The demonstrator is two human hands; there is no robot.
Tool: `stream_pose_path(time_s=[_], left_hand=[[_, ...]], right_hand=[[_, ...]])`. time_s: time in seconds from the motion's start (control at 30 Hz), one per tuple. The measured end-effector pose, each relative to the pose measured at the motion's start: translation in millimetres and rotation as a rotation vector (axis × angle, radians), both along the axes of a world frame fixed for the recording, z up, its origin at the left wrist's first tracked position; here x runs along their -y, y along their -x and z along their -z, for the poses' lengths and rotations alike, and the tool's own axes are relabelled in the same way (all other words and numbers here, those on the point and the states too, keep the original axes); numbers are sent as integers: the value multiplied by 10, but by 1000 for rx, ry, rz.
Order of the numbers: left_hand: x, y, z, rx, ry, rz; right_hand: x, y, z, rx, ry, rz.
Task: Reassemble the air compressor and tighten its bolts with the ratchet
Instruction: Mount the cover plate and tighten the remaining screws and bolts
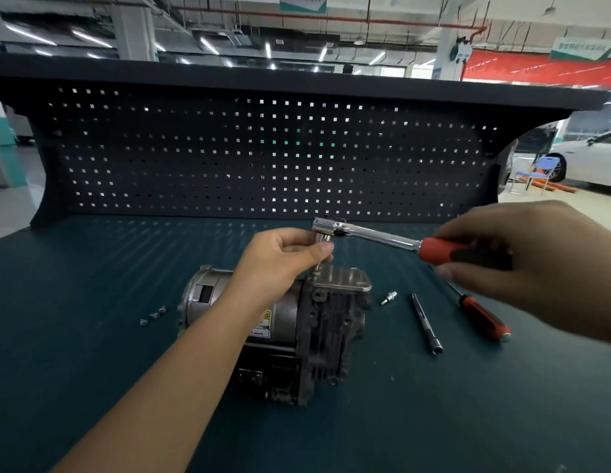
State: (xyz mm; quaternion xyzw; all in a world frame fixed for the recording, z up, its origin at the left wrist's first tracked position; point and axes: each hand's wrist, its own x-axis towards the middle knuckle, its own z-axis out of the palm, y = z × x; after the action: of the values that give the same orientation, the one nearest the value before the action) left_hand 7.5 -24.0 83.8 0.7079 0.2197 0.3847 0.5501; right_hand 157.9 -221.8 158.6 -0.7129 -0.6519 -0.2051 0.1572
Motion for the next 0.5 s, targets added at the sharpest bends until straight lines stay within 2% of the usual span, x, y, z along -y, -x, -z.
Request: stream_pose_path(time_s=[0.13,0.23,0.33,0.5], left_hand=[[36,-42,-17,48,-13,-97],[31,-37,-6,47,-48,-175],[35,-15,-9,93,-37,-130],[30,-23,-41,60,-59,-44]], right_hand=[[120,485,91,31,3,61],[135,522,97,48,5,23],[135,288,38,-57,28,-23],[-107,-369,40,-278,246,18]])
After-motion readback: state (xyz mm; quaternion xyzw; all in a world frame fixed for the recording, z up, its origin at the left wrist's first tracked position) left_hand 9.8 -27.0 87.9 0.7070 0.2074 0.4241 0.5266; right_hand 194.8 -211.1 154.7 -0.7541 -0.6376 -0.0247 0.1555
